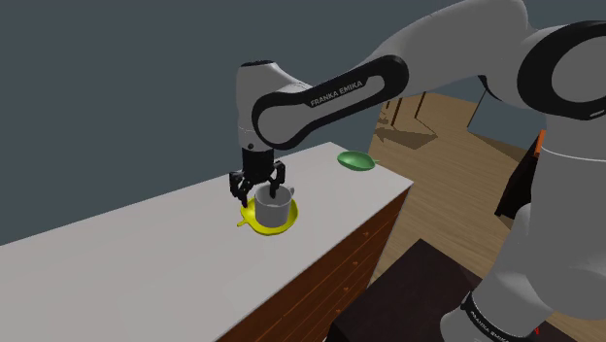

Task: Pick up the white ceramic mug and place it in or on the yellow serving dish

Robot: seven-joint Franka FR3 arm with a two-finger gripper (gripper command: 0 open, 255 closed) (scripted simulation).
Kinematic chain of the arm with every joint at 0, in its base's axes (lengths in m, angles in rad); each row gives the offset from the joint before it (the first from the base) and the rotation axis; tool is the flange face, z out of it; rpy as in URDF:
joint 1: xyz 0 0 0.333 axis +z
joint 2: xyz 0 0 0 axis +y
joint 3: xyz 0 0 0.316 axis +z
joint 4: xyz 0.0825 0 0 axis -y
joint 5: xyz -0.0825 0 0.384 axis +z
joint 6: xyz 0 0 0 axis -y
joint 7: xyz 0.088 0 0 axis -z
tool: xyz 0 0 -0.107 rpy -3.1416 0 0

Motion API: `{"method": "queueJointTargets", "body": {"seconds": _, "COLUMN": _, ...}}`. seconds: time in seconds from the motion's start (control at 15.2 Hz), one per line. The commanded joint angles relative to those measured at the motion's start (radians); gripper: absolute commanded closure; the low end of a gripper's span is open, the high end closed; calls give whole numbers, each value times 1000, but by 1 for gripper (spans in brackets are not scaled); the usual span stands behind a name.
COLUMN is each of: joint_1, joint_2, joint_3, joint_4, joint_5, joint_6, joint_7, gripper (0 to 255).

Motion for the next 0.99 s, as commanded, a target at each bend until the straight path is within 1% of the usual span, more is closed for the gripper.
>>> {"method": "queueJointTargets", "body": {"seconds": 0.0, "joint_1": 0, "joint_2": 0, "joint_3": 0, "joint_4": 0, "joint_5": 0, "joint_6": 0, "joint_7": 0, "gripper": 0}}
{"method": "queueJointTargets", "body": {"seconds": 0.13, "joint_1": 0, "joint_2": 0, "joint_3": 0, "joint_4": 0, "joint_5": 0, "joint_6": 0, "joint_7": 0, "gripper": 0}}
{"method": "queueJointTargets", "body": {"seconds": 0.4, "joint_1": 0, "joint_2": -39, "joint_3": 6, "joint_4": 77, "joint_5": 14, "joint_6": -115, "joint_7": -10, "gripper": 0}}
{"method": "queueJointTargets", "body": {"seconds": 0.92, "joint_1": 0, "joint_2": -39, "joint_3": 6, "joint_4": 77, "joint_5": 14, "joint_6": -115, "joint_7": -10, "gripper": 0}}
